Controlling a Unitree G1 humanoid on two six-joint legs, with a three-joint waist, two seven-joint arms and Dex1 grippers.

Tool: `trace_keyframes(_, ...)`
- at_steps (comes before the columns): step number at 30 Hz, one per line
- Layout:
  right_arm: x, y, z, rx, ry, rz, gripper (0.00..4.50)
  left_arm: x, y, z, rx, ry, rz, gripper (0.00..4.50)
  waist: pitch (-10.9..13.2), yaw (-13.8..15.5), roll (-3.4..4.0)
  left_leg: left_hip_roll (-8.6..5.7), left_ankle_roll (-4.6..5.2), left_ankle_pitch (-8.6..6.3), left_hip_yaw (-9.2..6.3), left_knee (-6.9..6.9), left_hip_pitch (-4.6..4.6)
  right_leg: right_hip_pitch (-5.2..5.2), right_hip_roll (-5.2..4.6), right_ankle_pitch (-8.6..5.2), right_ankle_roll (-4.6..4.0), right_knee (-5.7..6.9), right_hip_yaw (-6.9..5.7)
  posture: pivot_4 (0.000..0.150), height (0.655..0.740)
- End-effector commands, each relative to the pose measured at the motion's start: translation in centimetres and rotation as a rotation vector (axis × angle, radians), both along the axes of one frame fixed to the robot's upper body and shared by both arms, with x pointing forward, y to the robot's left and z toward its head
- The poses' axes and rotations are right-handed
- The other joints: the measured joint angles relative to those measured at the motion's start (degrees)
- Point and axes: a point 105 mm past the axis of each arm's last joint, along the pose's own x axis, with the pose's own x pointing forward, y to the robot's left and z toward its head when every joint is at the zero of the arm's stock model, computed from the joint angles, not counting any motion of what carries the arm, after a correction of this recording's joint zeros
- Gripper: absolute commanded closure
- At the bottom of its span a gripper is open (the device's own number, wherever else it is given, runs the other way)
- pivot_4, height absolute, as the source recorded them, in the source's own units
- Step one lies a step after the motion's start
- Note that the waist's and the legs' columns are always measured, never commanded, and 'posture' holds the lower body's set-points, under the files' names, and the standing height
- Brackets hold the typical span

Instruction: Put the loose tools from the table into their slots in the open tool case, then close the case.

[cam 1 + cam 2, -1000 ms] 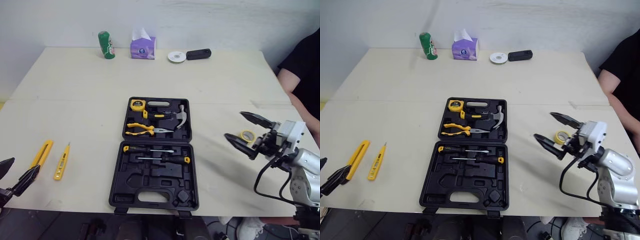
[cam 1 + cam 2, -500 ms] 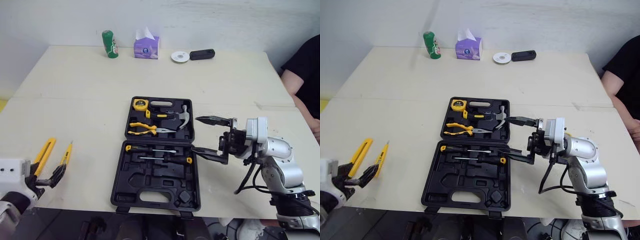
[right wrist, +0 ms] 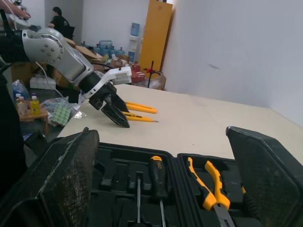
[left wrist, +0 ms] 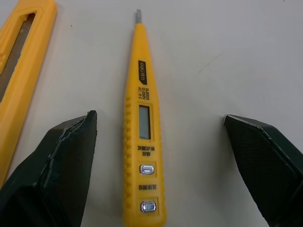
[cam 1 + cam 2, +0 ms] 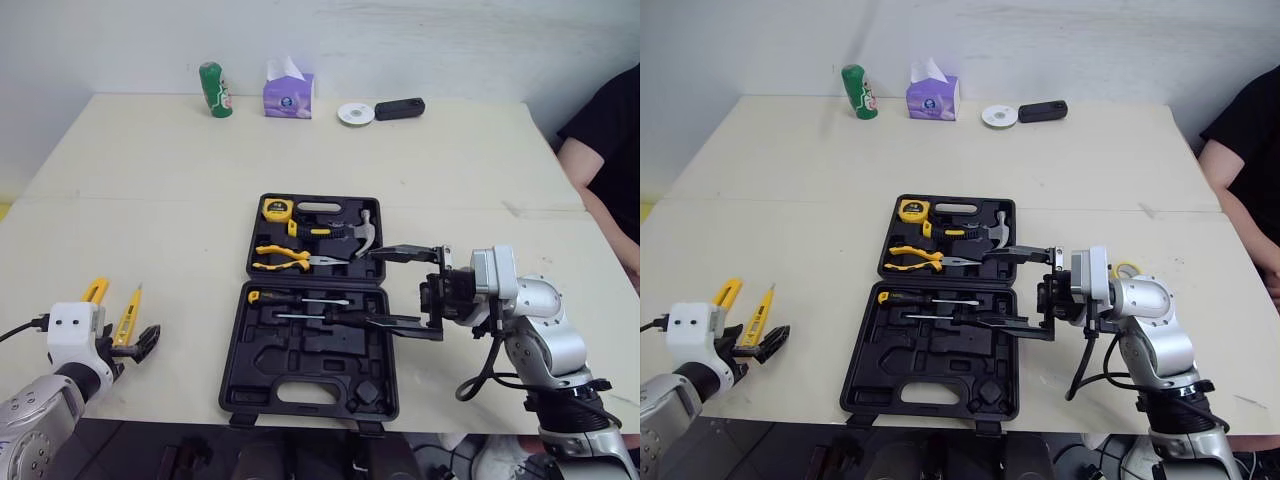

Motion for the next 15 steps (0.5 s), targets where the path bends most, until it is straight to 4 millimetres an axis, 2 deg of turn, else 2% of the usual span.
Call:
trace_keyframes(1,-0.4,-0.1,0.6,-0.017,-0.063,-0.006,0.06,-0.2,0.9,-1.1,-0.01,0.041,0.037,0.0,0.0,0.0,0.02,0.0,-0.03,0.02,0.0,-0.01,0.01,0.0,0.0,0.0,-0.01,0.01,0.0,0.15,0.74)
trace_keyframes(8,-0.2,0.1,0.5,-0.027,-0.069,-0.009,0.06,-0.5,0.0,-2.3,-0.037,0.101,0.008,0.0,0.0,0.0,0.08,0.0,-0.23,0.02,-0.01,-0.06,0.04,0.0,0.0,-0.01,-0.02,0.03,0.0,0.15,0.74)
trace_keyframes(11,-0.1,0.2,0.4,-0.031,-0.066,-0.011,0.0,-0.6,-0.3,-2.6,-0.042,0.109,0.015,0.81,-0.1,0.0,0.13,0.0,-0.23,0.02,0.0,-0.06,0.04,0.0,0.0,-0.01,-0.01,0.03,0.0,0.15,0.74)
trace_keyframes(15,0.0,0.1,0.4,-0.037,-0.068,-0.013,0.0,-1.1,-0.5,-3.5,-0.049,0.141,0.031,2.54,-0.1,0.0,0.24,0.0,-0.22,0.02,0.0,-0.07,0.06,0.0,0.0,-0.01,-0.02,0.03,0.01,0.15,0.74)
